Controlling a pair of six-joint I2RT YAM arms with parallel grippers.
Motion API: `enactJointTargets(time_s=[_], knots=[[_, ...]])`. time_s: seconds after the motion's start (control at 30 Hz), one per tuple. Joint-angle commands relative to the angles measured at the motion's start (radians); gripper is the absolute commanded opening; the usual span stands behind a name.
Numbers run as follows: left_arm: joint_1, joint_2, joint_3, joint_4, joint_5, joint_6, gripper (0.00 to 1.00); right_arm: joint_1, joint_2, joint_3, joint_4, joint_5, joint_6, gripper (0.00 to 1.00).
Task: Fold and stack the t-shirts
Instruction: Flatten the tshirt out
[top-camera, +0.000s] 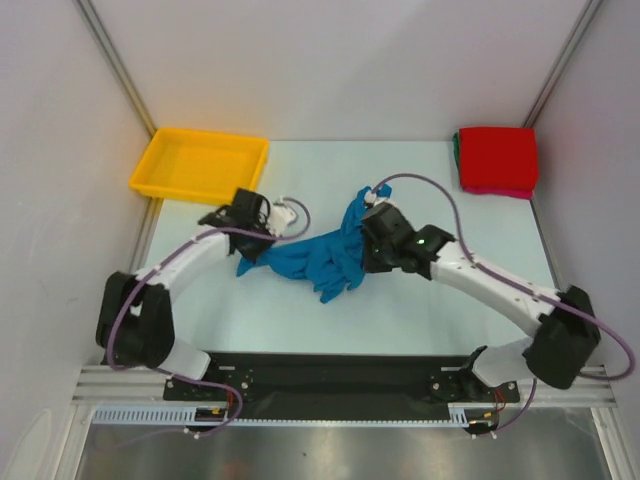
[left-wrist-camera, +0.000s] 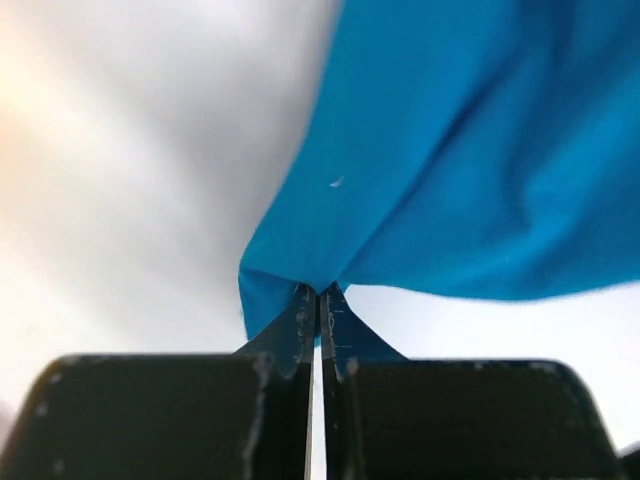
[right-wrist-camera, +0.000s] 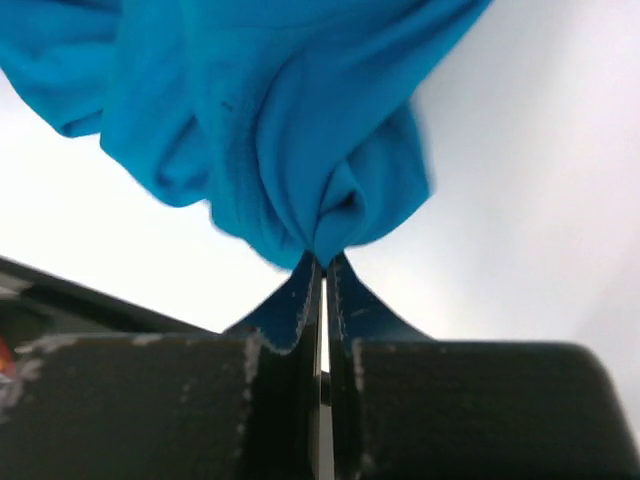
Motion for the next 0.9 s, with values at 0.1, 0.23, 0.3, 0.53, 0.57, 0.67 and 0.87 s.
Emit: enactJointTargets(time_s=[0.1,0.23,0.3,0.53,0.57,0.67,0.87], knots=[[0.173,-0.266,0.450,-0.311,0.040,0.011,0.00,-0.184,-0.290,0.024,-0.181,-0.283,0.013,0.00],[0.210,-0.303,0.660,-0.494,0.052,0.034,0.00,-0.281,-0.407,-0.097,-0.198,-0.388,0.044,0.00],[0.209,-0.299,0.738,-0.539,0.069,0.032,0.00,-0.310,-0.428,-0.189,-0.158,-0.415,0.061,0.00],[0.209,-0.191,0.671,-0.344,0.110,0.011,0.00,-0.479,-0.370,-0.424,0.069,-0.402,0.119,0.00],[0.207,-0.129,0.659,-0.321,0.115,0.011,0.00,-0.491,-0.350,-0.422,0.088,-0.386,0.111,0.00],[0.204,0.015,0.677,-0.209,0.101,-0.021,0.00,-0.515,-0.240,-0.396,0.163,-0.356,0.093,0.00],[0.186,0.287,0.916,-0.284,0.136,-0.041,0.00,-0.606,-0.066,-0.277,0.177,-0.297,0.018,0.33]])
